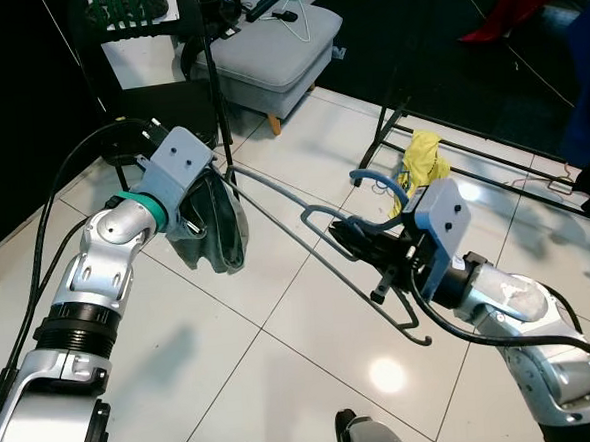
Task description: Hang hanger
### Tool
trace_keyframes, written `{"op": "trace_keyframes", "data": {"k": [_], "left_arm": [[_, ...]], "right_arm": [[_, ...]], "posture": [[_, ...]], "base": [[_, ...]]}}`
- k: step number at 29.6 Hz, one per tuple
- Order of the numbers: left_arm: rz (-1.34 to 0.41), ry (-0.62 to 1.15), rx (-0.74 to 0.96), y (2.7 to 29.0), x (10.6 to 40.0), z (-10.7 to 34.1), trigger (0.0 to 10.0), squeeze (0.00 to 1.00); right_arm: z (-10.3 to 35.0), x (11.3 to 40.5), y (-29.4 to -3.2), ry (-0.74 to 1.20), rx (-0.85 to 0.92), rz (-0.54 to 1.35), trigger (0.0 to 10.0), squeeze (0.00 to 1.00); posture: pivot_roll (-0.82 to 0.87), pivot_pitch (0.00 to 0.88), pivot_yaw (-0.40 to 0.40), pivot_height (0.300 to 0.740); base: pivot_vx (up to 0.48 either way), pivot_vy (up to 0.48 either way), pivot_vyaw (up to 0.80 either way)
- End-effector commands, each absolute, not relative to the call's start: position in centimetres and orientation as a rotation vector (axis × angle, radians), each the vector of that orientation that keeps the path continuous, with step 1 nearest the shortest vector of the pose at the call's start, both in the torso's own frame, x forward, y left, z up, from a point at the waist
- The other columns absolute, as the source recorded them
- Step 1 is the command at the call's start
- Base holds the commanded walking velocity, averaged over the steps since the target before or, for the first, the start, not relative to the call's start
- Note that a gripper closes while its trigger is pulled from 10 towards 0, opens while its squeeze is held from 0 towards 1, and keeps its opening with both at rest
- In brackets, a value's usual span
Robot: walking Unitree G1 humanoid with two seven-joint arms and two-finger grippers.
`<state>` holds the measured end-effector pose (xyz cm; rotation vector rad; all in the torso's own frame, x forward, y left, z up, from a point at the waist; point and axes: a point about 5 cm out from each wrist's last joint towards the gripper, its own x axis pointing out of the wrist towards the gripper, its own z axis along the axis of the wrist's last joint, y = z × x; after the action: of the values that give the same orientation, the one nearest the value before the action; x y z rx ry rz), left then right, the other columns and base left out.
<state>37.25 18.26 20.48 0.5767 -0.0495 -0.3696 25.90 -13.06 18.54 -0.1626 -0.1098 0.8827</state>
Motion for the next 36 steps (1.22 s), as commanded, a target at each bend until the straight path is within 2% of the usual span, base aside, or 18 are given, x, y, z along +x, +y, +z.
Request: {"op": "trace_keyframes", "data": {"k": [1, 9, 18, 36], "left_arm": [[-0.356, -0.024, 0.567, 18.7, 37.4, 20.2, 10.0, 0.0], [-0.326, 0.016, 0.455, 19.0, 37.3, 19.4, 10.0, 0.0], [-0.301, 0.02, 0.436, 20.2, 36.3, 18.9, 10.0, 0.0], [-0.32, -0.004, 0.399, 19.0, 36.6, 19.5, 10.0, 0.0]], "right_arm": [[18.0, 25.6, -12.8, -0.098, -0.151, 0.892, 10.0, 0.0], [17.2, 26.2, -12.5, -0.07, -0.146, 0.897, 10.0, 0.0], [16.4, 27.9, -13.2, -0.029, -0.179, 0.899, 10.0, 0.0], [15.9, 28.3, -12.1, -0.041, -0.159, 0.944, 10.0, 0.0]], "posture": [[-0.01, 0.094, 0.116, 0.74], [-0.01, 0.098, 0.107, 0.74], [0.0, 0.094, 0.064, 0.74], [-0.01, 0.081, 0.075, 0.74]], "base": [[0.0, 0.0, 0.0], [0.0, 0.0, 0.0], [0.0, 0.0, 0.0], [0.0, 0.0, 0.0]]}}
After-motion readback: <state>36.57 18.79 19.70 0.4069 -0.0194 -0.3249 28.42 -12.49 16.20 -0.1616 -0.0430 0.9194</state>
